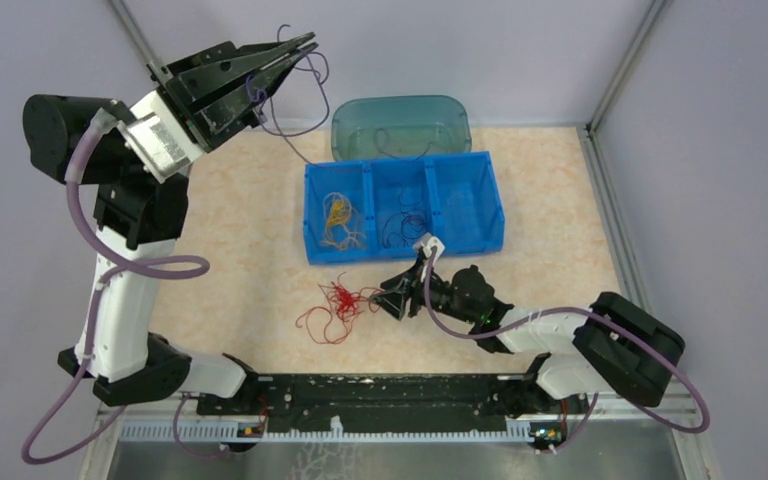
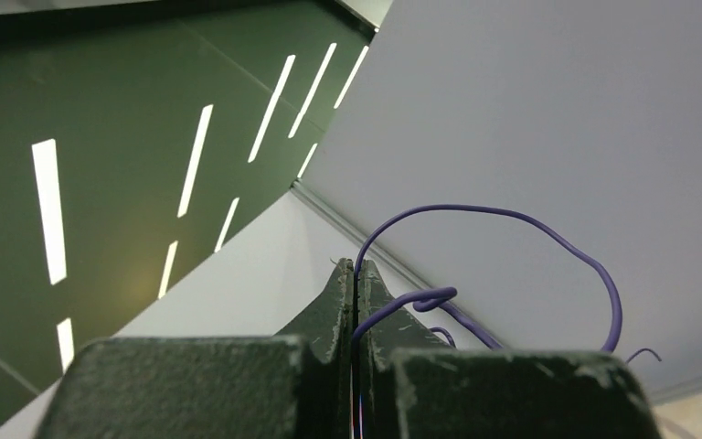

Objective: Untangle the cables

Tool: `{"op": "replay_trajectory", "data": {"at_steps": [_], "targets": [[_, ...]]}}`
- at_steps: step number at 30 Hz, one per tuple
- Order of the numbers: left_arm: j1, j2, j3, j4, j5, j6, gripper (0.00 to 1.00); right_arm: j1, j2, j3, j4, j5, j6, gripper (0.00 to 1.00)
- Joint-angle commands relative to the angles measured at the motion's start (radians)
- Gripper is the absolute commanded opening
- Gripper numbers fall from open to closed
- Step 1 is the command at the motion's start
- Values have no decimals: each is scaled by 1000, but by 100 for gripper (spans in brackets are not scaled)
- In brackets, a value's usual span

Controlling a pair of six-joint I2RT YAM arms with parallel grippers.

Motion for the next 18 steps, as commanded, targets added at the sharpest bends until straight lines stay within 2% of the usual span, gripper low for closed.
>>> {"op": "replay_trajectory", "data": {"at_steps": [1, 5, 8, 13, 18], "targets": [[-4, 2, 15, 66, -29, 67, 0, 10, -76, 21, -25, 28, -44, 52], [-4, 11, -2, 18, -14, 78, 0, 10, -134, 30, -78, 69, -64, 56], [-5, -4, -94, 11, -11, 72, 0, 10, -199, 34, -151, 144, -56, 60], [-12, -5, -253, 29, -18, -10, 0, 5, -304, 42, -314, 317, -33, 61], [-13, 15, -378, 66, -88, -12, 0, 2, -431, 16, -388, 509, -52, 59]]}}
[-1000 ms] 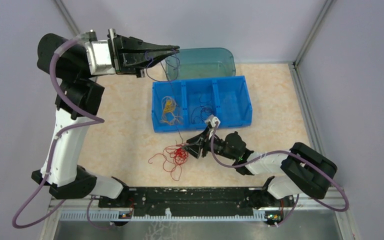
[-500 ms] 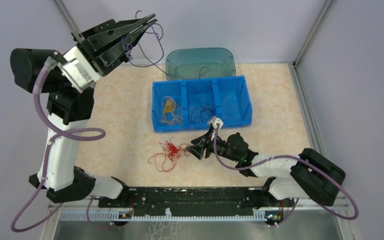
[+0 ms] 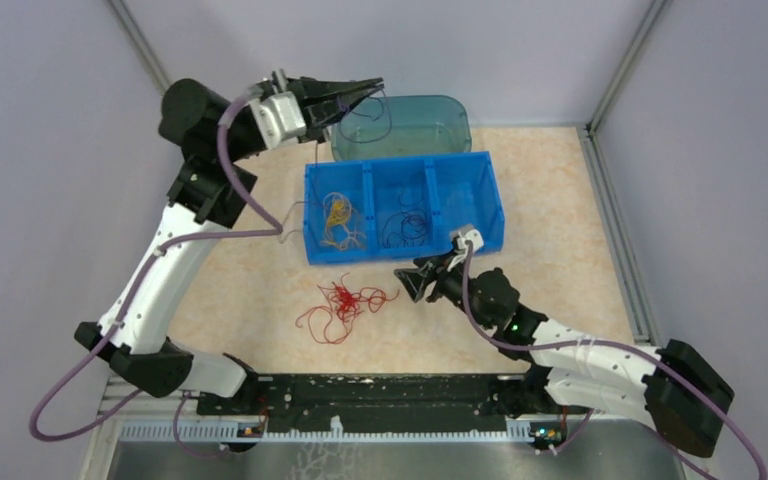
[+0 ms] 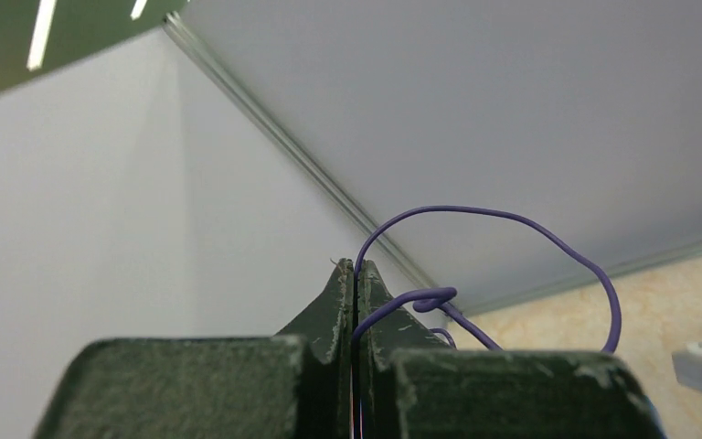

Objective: Untangle the cables

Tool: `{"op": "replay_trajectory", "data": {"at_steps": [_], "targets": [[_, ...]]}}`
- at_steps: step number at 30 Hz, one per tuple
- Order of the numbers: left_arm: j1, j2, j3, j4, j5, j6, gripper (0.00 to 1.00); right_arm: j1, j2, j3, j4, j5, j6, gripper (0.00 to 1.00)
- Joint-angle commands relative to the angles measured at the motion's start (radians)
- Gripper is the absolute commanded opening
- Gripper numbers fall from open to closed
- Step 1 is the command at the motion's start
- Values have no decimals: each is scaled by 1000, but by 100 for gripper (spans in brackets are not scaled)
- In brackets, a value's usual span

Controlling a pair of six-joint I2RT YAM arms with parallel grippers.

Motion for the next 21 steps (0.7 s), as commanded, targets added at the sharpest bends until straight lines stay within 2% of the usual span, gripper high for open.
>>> {"op": "replay_trajectory", "data": {"at_steps": [1, 8, 14, 18, 21], "targets": [[-6, 26, -78, 46, -71, -28, 0, 2, -112, 12, -75, 224, -23, 59], [-5, 126, -87, 94, -100, -22, 0, -2, -182, 43, -221, 474, -35, 57], [-2, 233, -67, 115, -157, -52, 0, -5, -263, 61, -346, 691, 64, 52], [-2, 296, -59, 134, -195, -70, 0, -7, -336, 8, -270, 722, 20, 52], [-2, 353, -33, 134, -215, -76, 0, -13, -325, 14, -295, 725, 13, 52]]}}
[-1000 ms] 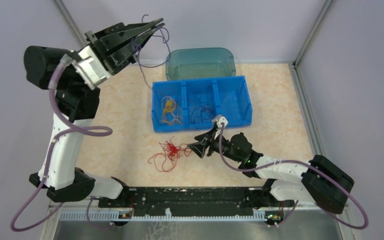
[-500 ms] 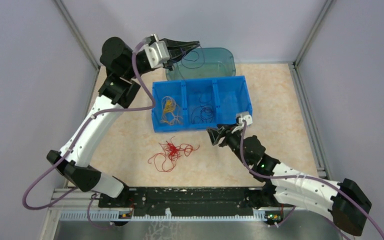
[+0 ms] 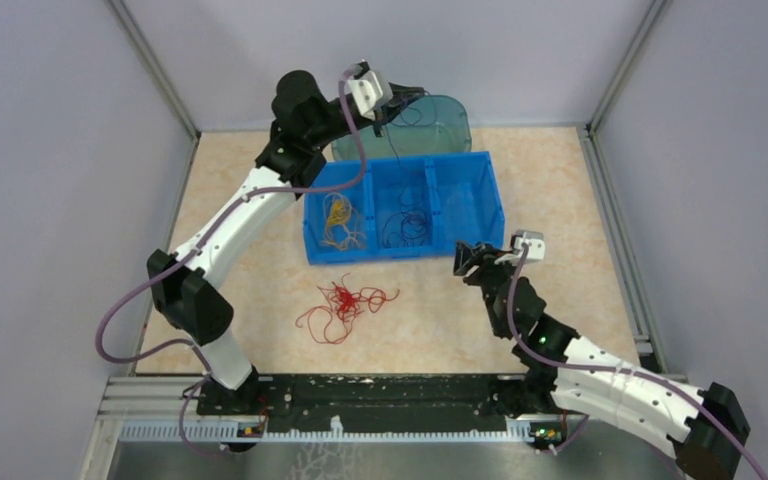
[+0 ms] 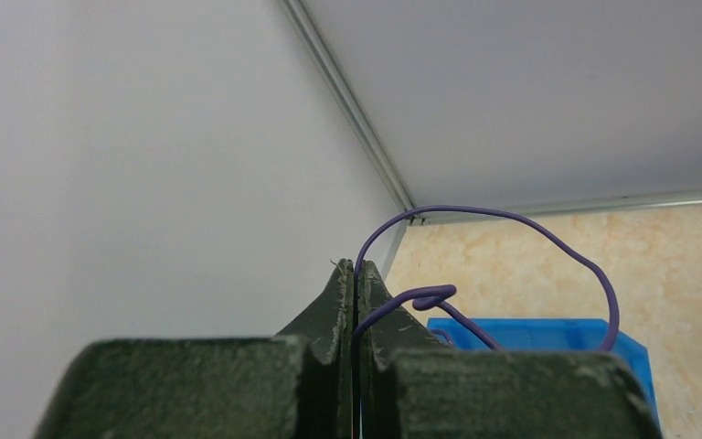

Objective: Untangle the cables

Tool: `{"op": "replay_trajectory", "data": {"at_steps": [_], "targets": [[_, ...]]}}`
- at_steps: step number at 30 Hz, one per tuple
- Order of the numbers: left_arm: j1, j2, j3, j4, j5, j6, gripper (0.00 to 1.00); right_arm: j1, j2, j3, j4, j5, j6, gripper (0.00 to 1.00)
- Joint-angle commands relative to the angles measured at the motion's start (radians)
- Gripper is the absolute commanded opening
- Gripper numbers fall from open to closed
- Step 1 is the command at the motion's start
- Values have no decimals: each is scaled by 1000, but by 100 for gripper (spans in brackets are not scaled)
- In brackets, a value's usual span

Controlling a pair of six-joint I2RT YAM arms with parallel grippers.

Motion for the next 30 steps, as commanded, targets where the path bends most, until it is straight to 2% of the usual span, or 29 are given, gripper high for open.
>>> {"op": "replay_trajectory", "data": {"at_steps": [1, 5, 10, 18, 22, 30], "targets": [[-2, 67, 56, 42, -59, -35, 0, -10, 1, 20, 6, 64, -12, 52], [0, 82, 11, 66, -100, -51, 0, -10, 2, 37, -4, 67, -16, 49], [4, 83, -36, 62, -104, -3, 0, -11, -14, 34, 28, 76, -53, 49], [81, 37, -57, 73, -207, 85, 0, -36, 19, 41, 22, 48, -54, 52], [115, -4, -60, 73, -186, 45, 0, -60, 19, 54, 2, 10, -31, 52], [105, -64, -63, 90, -78, -76, 0, -68, 34, 72, -23, -8, -22, 52]]}}
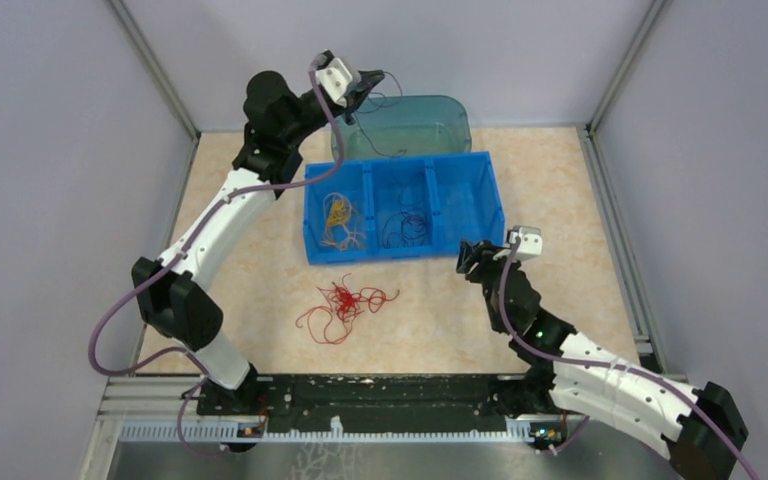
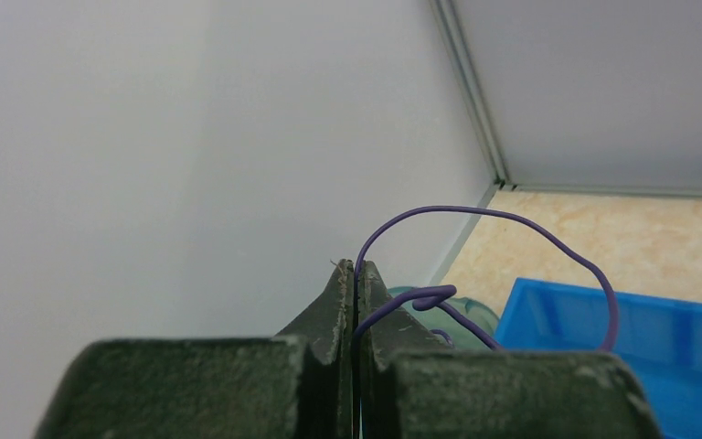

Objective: Untangle the cables

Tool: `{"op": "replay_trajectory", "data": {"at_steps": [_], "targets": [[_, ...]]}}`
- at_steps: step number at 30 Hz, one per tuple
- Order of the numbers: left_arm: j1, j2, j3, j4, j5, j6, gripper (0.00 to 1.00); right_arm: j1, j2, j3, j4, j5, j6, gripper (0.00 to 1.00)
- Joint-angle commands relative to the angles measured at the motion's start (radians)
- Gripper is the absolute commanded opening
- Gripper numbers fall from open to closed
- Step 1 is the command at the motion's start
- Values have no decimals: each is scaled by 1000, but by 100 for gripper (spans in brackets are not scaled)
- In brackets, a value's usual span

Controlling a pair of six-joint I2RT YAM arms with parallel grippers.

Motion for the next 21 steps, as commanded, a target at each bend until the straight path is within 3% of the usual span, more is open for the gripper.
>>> {"op": "replay_trajectory", "data": {"at_steps": [1, 8, 21], "targets": [[-17, -50, 31, 49, 83, -94, 0, -4, 4, 61, 9, -20, 10, 52], [-50, -30, 147, 3, 139, -116, 0, -5, 34, 66, 20, -47, 34, 51], [-56, 3, 69, -22, 154, -100, 0, -5, 15, 68, 3, -40, 27, 51]]}}
